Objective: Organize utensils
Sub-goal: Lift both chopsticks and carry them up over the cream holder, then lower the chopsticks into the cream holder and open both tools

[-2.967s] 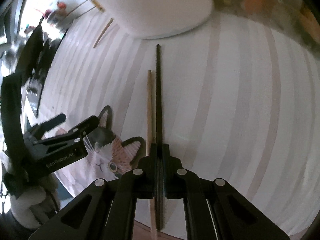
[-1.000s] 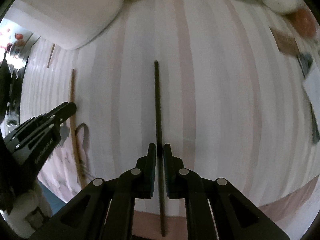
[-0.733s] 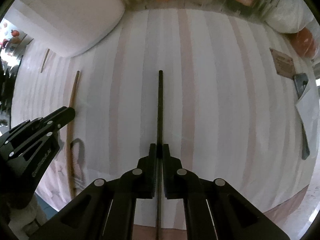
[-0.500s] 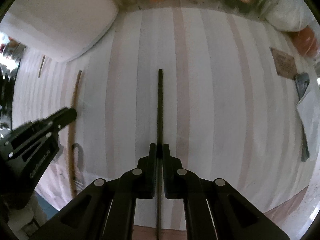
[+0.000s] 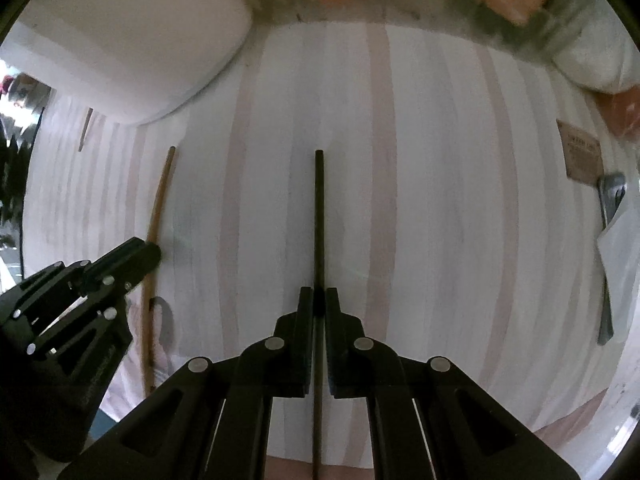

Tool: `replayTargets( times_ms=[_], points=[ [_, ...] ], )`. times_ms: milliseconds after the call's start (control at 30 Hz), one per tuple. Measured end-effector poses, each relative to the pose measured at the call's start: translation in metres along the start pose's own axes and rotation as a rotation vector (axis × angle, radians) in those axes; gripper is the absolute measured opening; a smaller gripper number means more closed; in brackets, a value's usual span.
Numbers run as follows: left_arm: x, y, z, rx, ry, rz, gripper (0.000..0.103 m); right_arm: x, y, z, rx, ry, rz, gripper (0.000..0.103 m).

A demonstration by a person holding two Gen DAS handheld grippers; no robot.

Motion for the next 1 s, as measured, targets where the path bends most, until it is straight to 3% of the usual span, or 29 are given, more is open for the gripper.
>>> replayTargets(
  times_ms=[167,600,800,1000],
  points=[
    [-0.027,-0.006,-0.008,-0.012,-0.016,0.06,0.004,-0.005,-0.009,-0.003,0.026,0.052,0.051,0.005],
    [-0.111,-0.012,-0.015,-0.042,-0.047,0.233,0.004,-0.079,-0.03,-0.013,-0.023,0.121,0.293,0.005],
    [-0.144,-0.012,-0.02,-0.038,-0.038,0.322,0.004,-0.132,-0.032,-0.015,-0.038,0.114,0.42,0.004],
    [-0.177,0.013,-0.017,-0.045,-0.037,0.427,0.004,-0.186,-0.015,-0.021,-0.049,0.112,0.585,0.004]
  ],
)
Point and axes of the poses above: each gripper's, at about its wrist camera, not at the fingertips, and x roughly the way its jaws point, z to its right, y to its top, the point moved 8 cm from there along x, roughly the way its jaws point, and after that the axes turned 1 degree about y, right-handed, at the moved point
